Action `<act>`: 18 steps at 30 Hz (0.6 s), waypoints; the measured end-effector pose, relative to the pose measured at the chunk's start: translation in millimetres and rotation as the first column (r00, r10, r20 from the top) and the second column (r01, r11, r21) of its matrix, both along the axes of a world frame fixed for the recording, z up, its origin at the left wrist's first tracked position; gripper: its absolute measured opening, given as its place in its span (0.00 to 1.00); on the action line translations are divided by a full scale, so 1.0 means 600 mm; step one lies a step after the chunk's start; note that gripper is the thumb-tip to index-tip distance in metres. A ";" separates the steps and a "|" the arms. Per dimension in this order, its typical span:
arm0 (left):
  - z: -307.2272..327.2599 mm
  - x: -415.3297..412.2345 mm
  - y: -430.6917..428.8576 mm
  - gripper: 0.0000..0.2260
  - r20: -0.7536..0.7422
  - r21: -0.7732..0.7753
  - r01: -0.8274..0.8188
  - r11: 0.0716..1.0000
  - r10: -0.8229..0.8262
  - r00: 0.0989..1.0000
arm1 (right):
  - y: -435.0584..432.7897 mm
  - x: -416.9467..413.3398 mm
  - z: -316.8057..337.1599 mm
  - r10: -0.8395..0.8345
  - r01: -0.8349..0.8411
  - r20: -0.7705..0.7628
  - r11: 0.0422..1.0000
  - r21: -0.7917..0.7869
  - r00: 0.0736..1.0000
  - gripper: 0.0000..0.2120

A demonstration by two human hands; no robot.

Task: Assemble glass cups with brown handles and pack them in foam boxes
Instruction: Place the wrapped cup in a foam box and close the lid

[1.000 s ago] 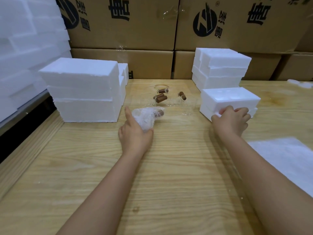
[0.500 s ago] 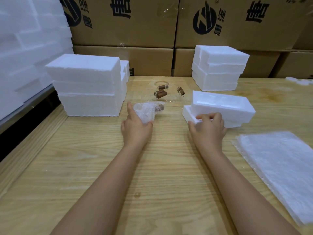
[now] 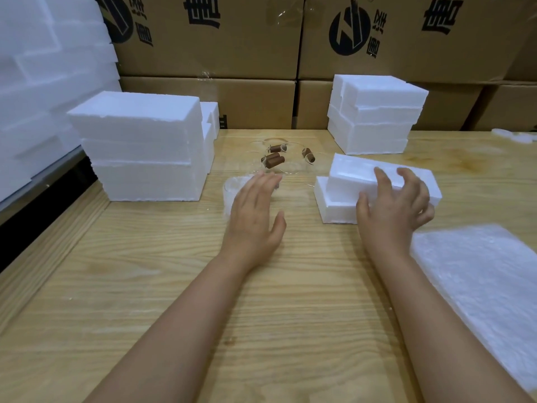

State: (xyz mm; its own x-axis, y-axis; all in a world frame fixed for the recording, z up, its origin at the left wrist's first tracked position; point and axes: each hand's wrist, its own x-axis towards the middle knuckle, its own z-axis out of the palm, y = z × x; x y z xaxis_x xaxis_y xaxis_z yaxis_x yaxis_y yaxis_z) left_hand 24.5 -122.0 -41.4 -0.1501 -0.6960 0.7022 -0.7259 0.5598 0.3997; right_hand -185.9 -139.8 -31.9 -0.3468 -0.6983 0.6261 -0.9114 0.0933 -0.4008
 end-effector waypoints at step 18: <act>0.046 0.059 0.010 0.25 -0.877 0.146 0.277 0.950 -0.005 0.480 | 0.099 0.122 0.038 0.521 -0.651 -0.428 0.715 -0.254 0.739 0.07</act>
State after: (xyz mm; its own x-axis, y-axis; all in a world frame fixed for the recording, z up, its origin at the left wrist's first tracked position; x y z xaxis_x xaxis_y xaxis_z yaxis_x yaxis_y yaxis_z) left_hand 59.8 -116.1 -13.8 0.3192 -0.8803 0.3510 0.1395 0.4100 0.9013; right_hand -112.5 -80.2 -9.1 0.3076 -0.3883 0.8687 -0.8038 -0.5946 0.0189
